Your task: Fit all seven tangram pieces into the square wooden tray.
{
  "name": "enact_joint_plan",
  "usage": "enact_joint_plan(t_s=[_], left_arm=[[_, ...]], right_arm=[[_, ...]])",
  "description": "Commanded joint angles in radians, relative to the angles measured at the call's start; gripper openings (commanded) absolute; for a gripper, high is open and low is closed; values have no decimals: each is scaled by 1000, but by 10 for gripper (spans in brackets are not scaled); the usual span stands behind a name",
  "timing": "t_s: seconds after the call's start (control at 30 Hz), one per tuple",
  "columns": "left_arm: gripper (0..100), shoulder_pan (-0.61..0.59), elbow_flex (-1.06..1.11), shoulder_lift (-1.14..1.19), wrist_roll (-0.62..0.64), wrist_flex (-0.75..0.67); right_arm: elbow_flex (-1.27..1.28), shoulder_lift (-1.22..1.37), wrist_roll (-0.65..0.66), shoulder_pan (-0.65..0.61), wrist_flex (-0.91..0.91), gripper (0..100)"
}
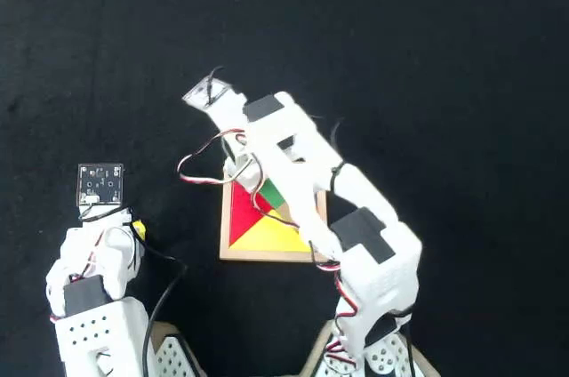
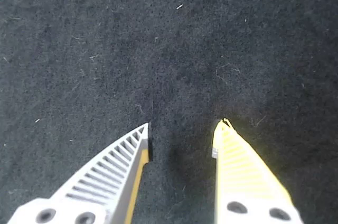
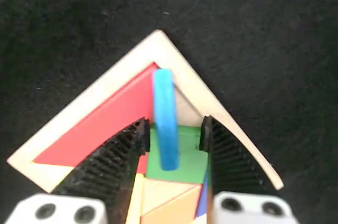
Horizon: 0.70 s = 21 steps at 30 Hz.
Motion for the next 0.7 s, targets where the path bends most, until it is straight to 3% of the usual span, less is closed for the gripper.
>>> enact_joint_plan(t_s=[0.0,0.3,0.67], left_arm=[[198,12,-19,-8,8,-17],[198,12,-19,-8,8,-17],[198,12,-18,-8,8,-15]], right_arm=[[-35,-54,17,35,6,159],[-44,-99,18,35,9,159],[-27,-99,114,94,-20,159]])
